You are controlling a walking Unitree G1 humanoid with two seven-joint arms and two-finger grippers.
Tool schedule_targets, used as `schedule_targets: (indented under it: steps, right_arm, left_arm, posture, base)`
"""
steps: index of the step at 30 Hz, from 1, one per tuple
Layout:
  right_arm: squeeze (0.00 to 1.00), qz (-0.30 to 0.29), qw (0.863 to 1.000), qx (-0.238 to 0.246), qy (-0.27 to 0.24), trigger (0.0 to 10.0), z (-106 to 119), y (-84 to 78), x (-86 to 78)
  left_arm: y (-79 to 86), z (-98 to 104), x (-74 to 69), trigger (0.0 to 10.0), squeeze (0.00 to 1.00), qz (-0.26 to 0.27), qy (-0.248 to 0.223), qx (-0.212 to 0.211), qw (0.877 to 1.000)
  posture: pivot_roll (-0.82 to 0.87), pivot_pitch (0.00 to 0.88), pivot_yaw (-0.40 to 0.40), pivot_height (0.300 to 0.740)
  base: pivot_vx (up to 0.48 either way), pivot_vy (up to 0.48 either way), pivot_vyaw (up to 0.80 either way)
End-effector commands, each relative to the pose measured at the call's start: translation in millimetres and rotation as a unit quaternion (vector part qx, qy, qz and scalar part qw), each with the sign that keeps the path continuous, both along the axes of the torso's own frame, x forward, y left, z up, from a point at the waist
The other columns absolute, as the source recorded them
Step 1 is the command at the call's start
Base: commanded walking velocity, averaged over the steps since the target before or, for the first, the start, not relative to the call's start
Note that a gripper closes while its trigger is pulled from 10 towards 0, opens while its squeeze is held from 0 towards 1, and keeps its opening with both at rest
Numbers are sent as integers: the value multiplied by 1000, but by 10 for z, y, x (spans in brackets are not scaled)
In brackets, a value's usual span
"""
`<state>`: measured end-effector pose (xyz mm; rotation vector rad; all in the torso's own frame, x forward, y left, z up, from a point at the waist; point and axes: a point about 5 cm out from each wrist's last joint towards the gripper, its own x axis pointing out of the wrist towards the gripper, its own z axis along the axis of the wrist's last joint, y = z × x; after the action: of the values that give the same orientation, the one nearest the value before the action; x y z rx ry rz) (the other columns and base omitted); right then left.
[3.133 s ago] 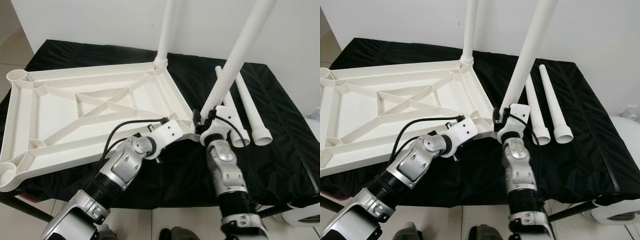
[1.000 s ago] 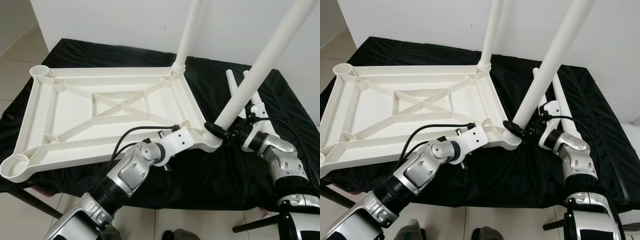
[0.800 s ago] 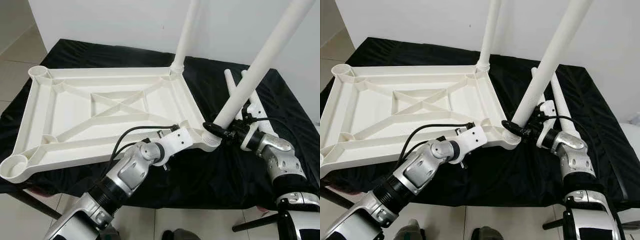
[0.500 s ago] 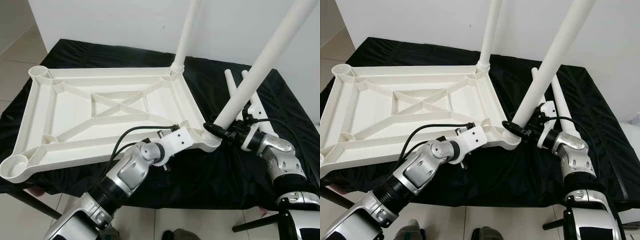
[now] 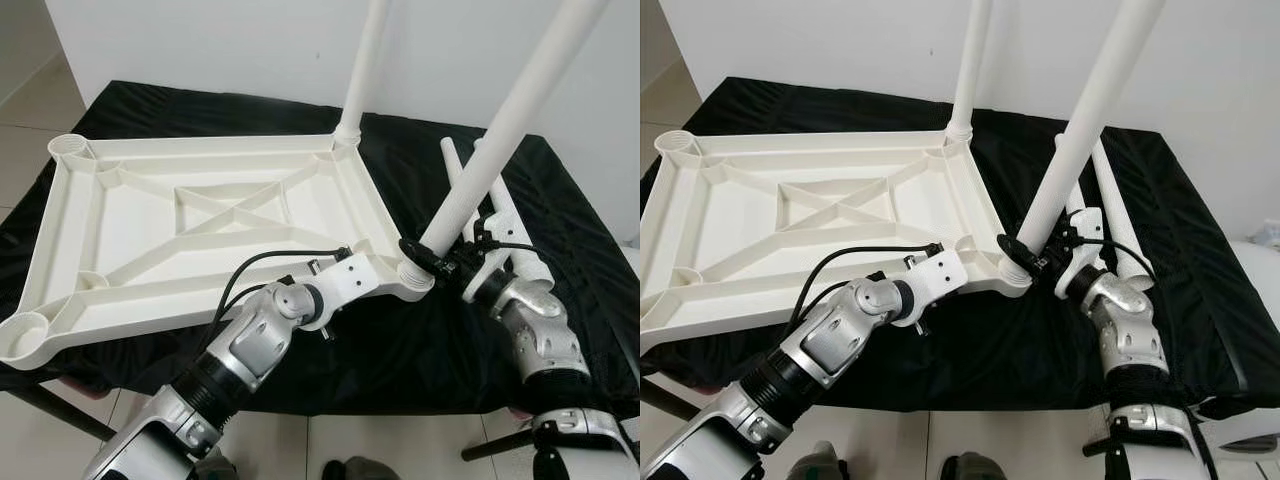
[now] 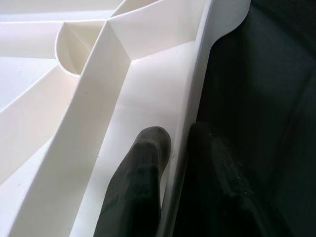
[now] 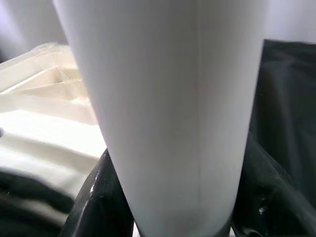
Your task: Building children table
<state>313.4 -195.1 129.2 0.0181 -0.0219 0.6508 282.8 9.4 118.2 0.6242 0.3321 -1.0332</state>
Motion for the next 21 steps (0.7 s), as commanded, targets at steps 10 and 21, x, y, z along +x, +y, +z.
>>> schedule_targets:
  steps: [10, 21]
  right_arm:
    - [0, -139, 988, 56, -28, 10000, 120, 470, 19]
    - [0, -347, 937, 39, -27, 10000, 199, 594, -35]
  left_arm:
    - [-180, 4, -155, 10000, 0, -65, 19, -12, 998]
    - [-197, 3, -166, 10000, 0, -68, 21, -13, 997]
  posture:
    - [38, 10, -82, 740]
    - [38, 14, -85, 740]
  base:
    - [0, 0, 0]
    - [0, 0, 0]
